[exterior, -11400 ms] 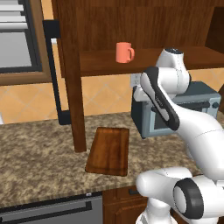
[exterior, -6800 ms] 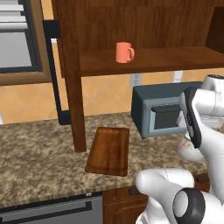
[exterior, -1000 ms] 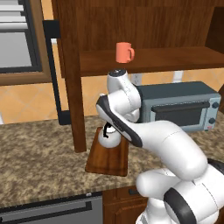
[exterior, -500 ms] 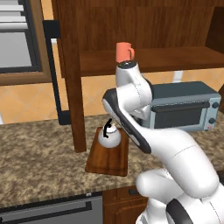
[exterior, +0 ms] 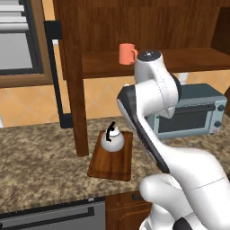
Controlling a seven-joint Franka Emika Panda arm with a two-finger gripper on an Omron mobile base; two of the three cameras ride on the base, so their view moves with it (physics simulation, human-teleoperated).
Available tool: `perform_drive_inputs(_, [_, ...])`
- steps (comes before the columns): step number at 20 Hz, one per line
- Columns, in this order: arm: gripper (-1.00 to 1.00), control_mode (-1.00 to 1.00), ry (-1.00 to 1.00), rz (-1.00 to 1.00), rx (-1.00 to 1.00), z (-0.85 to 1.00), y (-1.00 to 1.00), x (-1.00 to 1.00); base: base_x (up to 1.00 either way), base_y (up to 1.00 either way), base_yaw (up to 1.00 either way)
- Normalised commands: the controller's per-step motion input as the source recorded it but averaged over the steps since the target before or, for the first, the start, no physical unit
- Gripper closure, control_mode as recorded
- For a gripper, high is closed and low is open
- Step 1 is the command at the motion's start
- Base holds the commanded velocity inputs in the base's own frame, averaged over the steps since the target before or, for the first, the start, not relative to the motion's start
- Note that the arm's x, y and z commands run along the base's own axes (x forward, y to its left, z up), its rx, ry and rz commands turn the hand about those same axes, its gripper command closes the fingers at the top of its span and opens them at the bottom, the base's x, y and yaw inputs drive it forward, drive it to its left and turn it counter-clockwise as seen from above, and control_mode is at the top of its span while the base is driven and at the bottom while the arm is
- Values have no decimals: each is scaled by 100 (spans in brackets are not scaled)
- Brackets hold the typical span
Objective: Pick the kettle from the counter and place it on the tray. Then pick the mug from the cabinet and place it on the tray. Then close the cabinet doors.
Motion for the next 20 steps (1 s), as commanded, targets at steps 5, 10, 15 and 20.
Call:
perform_drive_inputs(5, [-100, -100, -43, 22, -16, 60, -26, -46, 0, 0, 0])
perform_drive_inputs(10, [-100, -100, -33, 31, -21, 70, -31, -2, 0, 0, 0])
perform_drive_inputs(15, [-100, -100, -29, 34, -22, 39, -33, 17, 0, 0, 0])
perform_drive_inputs(20, [-100, -100, -19, 35, -18, 25, -25, 35, 0, 0, 0])
